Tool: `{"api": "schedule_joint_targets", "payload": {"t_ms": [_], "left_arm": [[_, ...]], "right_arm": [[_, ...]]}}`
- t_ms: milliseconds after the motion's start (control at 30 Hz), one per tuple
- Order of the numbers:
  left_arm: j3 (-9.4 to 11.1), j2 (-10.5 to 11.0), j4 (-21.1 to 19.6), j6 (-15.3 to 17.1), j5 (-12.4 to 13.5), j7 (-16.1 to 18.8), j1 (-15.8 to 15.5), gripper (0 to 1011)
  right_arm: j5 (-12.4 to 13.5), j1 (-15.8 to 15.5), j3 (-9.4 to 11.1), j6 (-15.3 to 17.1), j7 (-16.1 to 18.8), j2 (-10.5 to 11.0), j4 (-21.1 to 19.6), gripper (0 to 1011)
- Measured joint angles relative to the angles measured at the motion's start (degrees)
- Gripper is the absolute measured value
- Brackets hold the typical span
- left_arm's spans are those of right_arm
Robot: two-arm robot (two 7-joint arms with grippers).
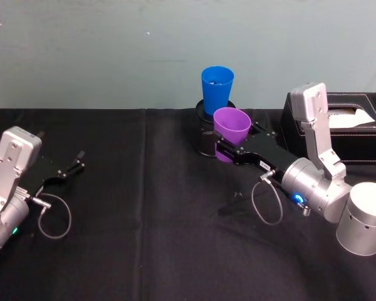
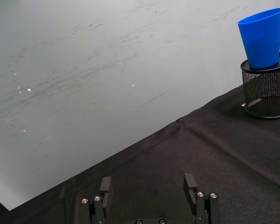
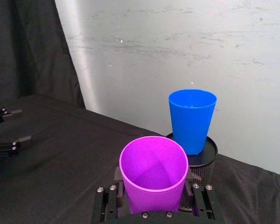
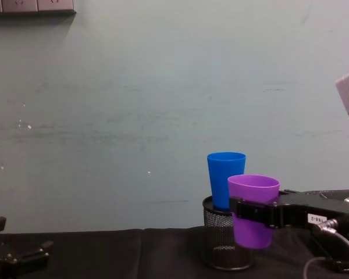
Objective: Pick up one cup with a gripper and tap it against the other cup.
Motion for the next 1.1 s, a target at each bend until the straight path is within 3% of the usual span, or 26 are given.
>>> {"api": "schedule_joint_targets", "payload": {"t_ms": [1100], "left_arm": [[0.0, 0.0, 0.0, 0.0, 0.0, 0.0, 0.0, 1000]], "right_arm": [[0.0, 0.3, -0.1, 0.2, 0.2, -0.2, 0.2, 723]]}}
